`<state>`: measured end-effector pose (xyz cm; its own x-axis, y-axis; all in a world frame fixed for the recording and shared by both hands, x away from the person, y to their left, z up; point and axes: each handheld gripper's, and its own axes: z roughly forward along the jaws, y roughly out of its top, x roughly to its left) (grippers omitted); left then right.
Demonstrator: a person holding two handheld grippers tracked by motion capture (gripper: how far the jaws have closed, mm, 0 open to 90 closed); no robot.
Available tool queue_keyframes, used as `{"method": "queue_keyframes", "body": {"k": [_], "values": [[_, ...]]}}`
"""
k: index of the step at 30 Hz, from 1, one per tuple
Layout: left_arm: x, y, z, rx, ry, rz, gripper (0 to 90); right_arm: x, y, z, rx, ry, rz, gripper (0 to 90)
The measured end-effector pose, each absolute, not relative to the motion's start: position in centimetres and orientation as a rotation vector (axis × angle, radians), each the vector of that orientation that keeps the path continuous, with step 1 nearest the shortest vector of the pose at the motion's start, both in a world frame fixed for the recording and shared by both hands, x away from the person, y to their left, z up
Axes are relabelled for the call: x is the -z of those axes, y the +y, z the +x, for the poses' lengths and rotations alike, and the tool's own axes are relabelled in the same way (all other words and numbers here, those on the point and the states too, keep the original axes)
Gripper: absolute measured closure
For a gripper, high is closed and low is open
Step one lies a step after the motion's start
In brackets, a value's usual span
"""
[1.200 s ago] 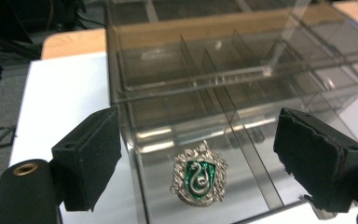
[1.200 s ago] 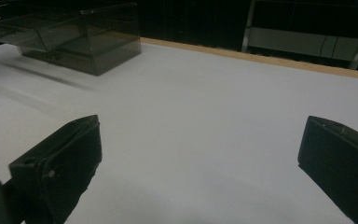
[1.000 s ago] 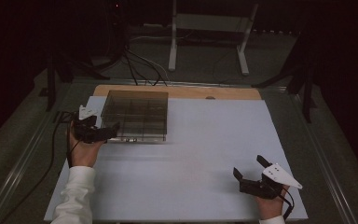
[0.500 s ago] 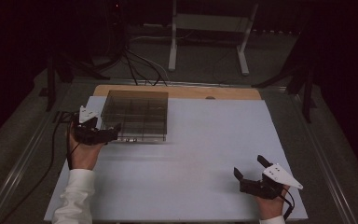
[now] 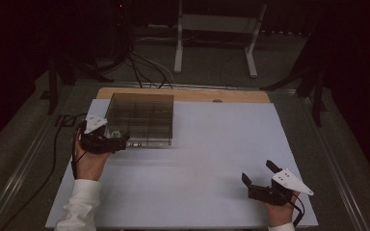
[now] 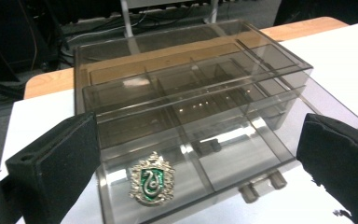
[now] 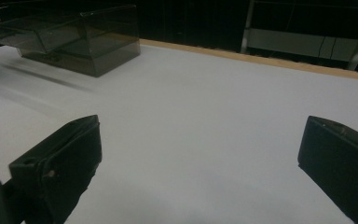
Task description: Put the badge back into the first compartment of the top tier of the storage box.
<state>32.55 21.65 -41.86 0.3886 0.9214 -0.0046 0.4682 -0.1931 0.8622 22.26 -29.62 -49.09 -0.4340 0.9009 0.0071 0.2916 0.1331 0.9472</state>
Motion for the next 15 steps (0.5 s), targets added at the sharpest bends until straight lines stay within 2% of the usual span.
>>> {"method": "queue_keyframes", "body": {"k": [15], "values": [[42.5, 20.6, 31.4, -0.673, 1.168, 1.834, 0.6, 49.1, -29.6, 22.2, -1.306, 1.817, 1.145, 0.0]]}}
